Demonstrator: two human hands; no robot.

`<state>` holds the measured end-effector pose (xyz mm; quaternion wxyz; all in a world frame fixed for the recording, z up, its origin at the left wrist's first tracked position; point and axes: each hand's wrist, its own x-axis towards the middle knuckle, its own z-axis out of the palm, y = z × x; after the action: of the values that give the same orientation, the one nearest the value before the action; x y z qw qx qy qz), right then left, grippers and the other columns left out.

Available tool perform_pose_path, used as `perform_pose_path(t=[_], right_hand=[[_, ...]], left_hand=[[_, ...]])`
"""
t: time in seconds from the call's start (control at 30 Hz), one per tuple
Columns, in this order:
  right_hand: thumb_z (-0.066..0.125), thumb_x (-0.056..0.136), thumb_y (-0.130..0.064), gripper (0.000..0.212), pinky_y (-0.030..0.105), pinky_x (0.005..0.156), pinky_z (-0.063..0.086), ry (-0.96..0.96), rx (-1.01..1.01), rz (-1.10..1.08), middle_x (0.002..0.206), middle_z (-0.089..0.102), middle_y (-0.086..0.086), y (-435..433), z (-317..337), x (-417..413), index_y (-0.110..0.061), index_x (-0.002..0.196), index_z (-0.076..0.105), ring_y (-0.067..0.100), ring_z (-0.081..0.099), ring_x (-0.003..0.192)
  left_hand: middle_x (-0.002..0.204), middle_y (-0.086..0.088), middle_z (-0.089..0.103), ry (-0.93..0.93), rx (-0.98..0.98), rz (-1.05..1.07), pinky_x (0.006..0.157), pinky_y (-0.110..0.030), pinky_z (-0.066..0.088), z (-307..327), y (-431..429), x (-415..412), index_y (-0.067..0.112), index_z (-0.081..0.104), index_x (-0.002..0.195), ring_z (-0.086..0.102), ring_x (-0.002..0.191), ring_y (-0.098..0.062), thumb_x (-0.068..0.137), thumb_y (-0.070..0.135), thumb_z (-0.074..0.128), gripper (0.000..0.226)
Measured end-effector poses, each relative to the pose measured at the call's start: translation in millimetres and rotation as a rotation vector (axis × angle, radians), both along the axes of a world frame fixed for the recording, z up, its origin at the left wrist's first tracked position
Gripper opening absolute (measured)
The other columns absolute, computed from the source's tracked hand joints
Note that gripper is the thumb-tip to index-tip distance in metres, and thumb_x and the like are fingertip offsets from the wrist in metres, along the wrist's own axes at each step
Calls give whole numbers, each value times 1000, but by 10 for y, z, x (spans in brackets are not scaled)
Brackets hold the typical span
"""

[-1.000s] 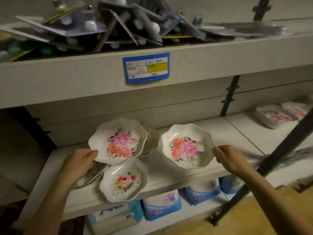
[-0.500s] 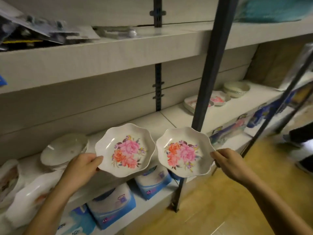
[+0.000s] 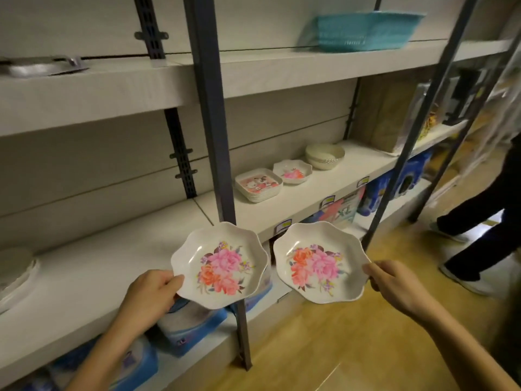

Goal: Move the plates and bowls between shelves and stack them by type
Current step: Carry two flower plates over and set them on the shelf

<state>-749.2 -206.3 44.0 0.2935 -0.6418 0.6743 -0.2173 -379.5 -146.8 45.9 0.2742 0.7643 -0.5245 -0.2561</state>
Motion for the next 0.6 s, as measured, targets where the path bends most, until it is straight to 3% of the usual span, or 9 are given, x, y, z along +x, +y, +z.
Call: perform_pose_path(t=[0.43, 0.6], right_hand=[[46, 93, -20, 42, 30, 56, 29, -33, 18, -42, 46, 40, -2, -1234, -132, -940, -13, 52, 47, 15, 35, 47], [46, 93, -20, 44, 26, 52, 30, -42, 32, -9, 40, 43, -4, -2026, -117, -1109, -14, 50, 48, 10, 38, 43]], left_hand=[[43, -2, 48, 51, -5, -27, 49, -24, 35, -133, -1212, -1091, 11, 49, 50, 44, 42, -13, 92, 18, 49, 43], [39, 0, 48, 114, 51, 48, 50, -25, 39, -229, -1822, -1295, -1, 61, 65, 46, 41, -15, 93, 20, 48, 38]])
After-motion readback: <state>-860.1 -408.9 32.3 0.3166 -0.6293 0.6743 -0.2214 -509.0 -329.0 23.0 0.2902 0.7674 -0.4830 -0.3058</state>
